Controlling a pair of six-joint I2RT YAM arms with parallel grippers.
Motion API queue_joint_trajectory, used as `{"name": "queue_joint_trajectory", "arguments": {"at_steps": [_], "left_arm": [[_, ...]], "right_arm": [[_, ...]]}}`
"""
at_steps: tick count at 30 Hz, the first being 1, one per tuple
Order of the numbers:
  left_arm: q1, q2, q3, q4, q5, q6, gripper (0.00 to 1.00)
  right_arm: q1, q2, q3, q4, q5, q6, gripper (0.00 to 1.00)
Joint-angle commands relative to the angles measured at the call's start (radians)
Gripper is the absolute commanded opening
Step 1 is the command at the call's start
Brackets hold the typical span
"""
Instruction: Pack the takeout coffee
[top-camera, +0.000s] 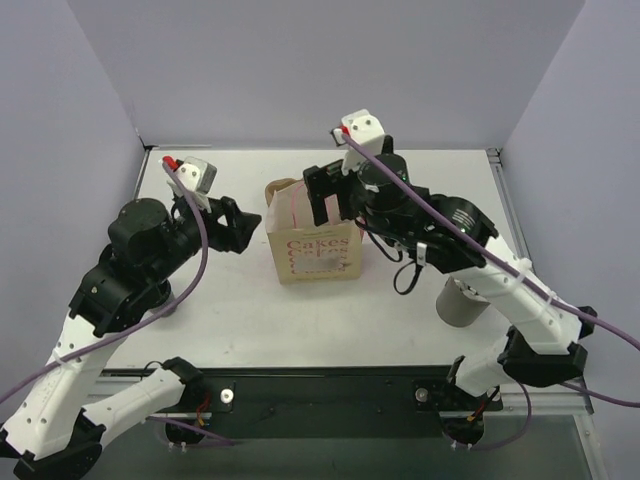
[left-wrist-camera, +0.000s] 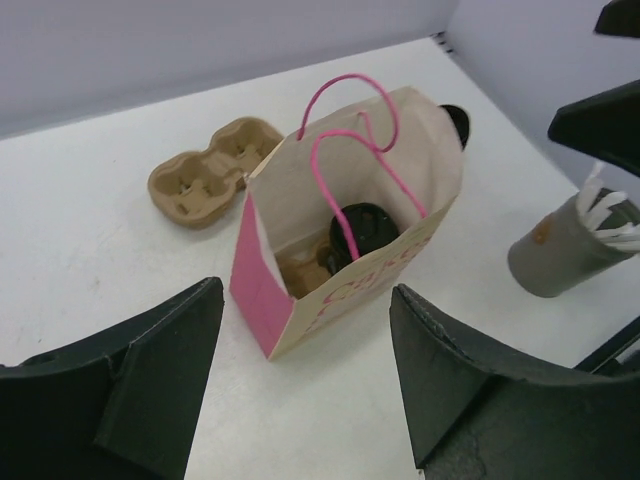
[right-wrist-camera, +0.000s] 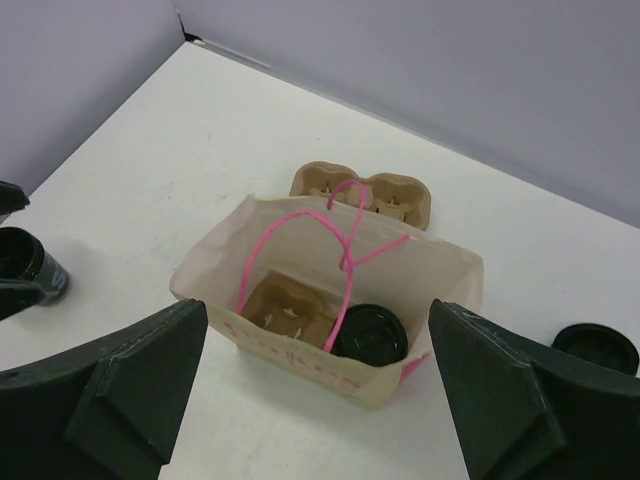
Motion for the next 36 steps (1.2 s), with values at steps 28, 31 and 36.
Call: {"name": "queue_joint_trajectory", "arguments": {"at_steps": [28,31,36], "left_arm": [[0.004,-0.111,-0.199,0.455,0.309,-0.112,0.78],[0.004,-0.113,-0.199,0.456,0.301,-0.106,0.78],[0.004,-0.116,-0.202,0.453,0.295,-0.096,0.78]], "right_arm": [[0.055,-0.317,-0.255,-0.173,0.213,0.460,1.00],[0.053,-0.309,-0.249,-0.173,0.225,0.454,1.00],[0.053,-0.309,-0.251,-0.175,0.228,0.457,1.00]]}}
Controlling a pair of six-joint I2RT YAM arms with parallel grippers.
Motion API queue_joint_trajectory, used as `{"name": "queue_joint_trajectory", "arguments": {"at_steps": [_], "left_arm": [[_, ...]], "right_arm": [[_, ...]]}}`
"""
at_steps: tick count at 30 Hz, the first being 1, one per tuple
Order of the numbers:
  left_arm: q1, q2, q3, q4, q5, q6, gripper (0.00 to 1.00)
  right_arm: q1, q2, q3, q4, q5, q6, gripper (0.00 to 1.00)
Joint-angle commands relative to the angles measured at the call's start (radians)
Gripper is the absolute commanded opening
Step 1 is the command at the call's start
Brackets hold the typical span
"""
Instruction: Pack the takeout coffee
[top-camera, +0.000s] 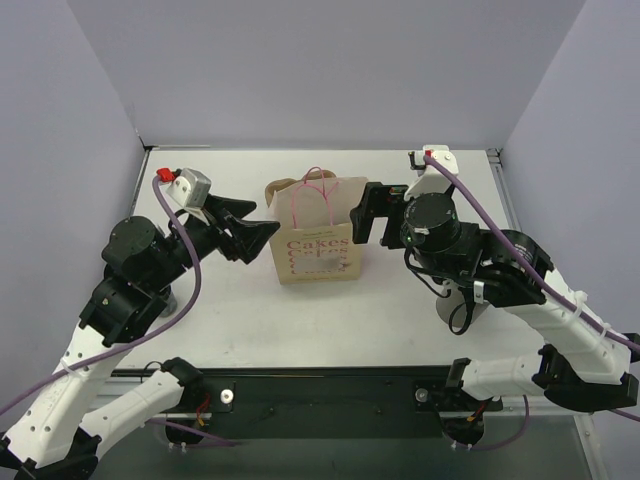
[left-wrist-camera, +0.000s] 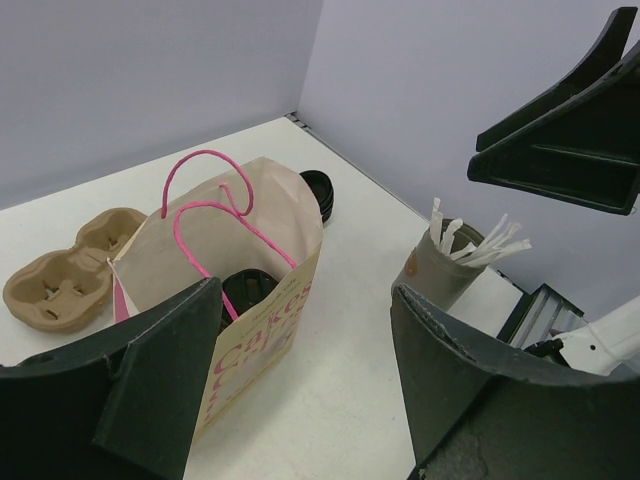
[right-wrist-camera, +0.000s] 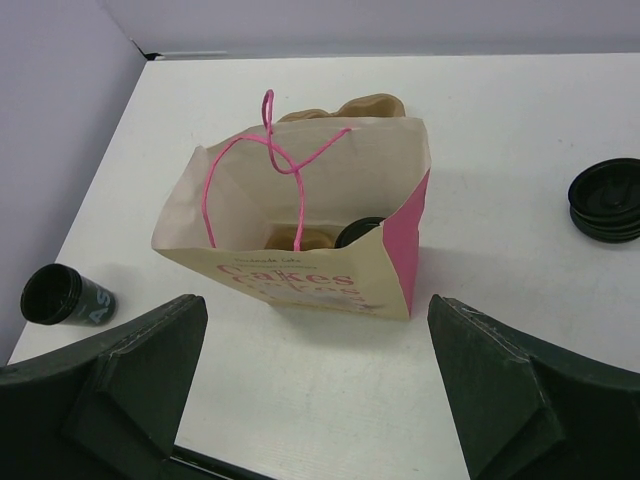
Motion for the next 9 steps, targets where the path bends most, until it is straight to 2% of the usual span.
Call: {"name": "queue_joint_trajectory", "arguments": {"at_steps": [1,9], "left_arm": [[0.004,-0.012,-0.004,0.059,-0.004,0.007,0.78],[0.004,-0.014,0.002,0.052,-0.011,0.020,0.78]], "right_arm": [[0.001,-0.008,-0.004,0.001,0.043,0.015,1.00],[0.001,-0.004,-0.004,0.001,0.038,0.018,1.00]]}}
